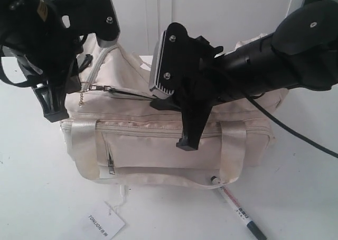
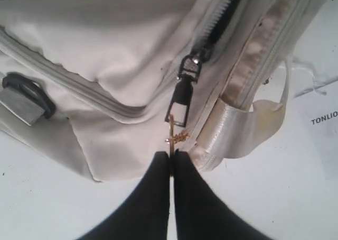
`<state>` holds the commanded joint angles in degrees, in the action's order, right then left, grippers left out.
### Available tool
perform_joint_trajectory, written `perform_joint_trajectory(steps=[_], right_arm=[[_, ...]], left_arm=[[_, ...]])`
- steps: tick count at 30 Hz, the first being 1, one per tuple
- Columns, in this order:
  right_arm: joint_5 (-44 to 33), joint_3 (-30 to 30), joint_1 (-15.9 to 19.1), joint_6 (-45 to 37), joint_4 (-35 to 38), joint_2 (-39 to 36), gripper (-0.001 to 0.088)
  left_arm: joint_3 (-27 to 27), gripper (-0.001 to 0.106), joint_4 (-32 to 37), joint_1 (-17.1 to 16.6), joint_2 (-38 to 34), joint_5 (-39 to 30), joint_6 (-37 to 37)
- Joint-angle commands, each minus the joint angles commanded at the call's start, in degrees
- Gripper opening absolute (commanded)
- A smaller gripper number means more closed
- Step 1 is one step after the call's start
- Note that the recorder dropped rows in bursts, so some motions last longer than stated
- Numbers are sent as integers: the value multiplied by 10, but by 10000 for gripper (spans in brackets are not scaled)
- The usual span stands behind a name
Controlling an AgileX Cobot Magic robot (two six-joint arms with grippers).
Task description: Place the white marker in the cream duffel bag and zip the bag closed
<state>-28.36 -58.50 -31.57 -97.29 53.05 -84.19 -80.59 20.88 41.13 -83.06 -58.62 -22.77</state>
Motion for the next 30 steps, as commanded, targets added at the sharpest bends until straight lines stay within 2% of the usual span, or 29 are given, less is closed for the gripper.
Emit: perform_joint_trajectory(steps=[8,13,17,24,30], right_arm=[[-4,0,0,42,-53,1,0],[-4,0,2,48,-58,1,0],[-13,0,2,50,-93,1,0],[-30,0,2,50,-124,1,0],[-49,0,2,50,-164,1,0]], left_arm=[[0,0,54,-3,-10,1,1],[0,0,49,-62,-10,6,11],[0,0,22,-102,-10,30,22],[0,0,17,-142,-10,71,22],[0,0,14,-153,-11,93,22]])
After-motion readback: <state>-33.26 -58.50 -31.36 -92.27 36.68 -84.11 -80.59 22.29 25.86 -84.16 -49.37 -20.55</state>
